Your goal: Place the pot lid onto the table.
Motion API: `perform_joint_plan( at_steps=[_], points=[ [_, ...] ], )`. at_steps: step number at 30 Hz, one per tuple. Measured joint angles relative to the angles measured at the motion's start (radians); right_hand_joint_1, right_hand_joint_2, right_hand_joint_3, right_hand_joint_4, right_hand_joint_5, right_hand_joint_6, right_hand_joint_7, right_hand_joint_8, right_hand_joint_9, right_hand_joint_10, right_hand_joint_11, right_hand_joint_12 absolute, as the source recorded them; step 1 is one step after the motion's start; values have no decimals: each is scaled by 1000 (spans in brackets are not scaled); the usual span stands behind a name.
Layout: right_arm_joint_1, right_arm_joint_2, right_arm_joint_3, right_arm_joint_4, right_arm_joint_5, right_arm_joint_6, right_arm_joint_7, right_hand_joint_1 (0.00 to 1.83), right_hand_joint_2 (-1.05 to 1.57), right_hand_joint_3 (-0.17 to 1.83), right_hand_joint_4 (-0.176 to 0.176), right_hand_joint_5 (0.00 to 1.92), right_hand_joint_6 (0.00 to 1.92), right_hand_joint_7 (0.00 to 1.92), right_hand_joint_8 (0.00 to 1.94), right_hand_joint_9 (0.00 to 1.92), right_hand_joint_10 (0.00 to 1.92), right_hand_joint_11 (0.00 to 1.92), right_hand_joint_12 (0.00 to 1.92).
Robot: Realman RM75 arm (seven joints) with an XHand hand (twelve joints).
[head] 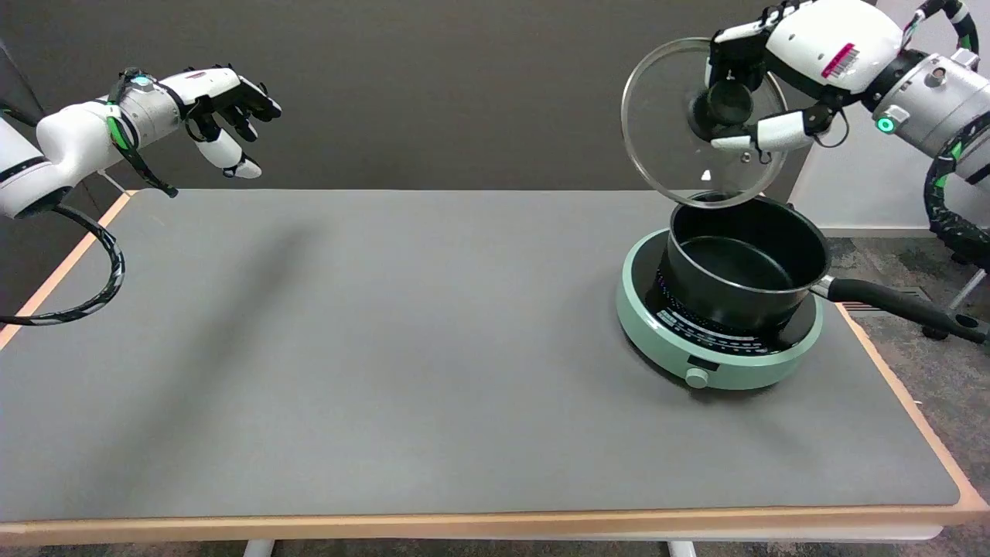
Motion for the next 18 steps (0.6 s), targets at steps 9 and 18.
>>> perform_joint_plan(
  at_steps=[9,18],
  points=[
    [34,5,-60,29,50,-59,-7,1211,1032,298,-73,731,1349,1009,1076,919,987,665,1178],
    [58,-3,-89,47,86,-87,-16,1213,1033,292,-77,731,1347,1014,1068,922,998,665,1200]
  ],
)
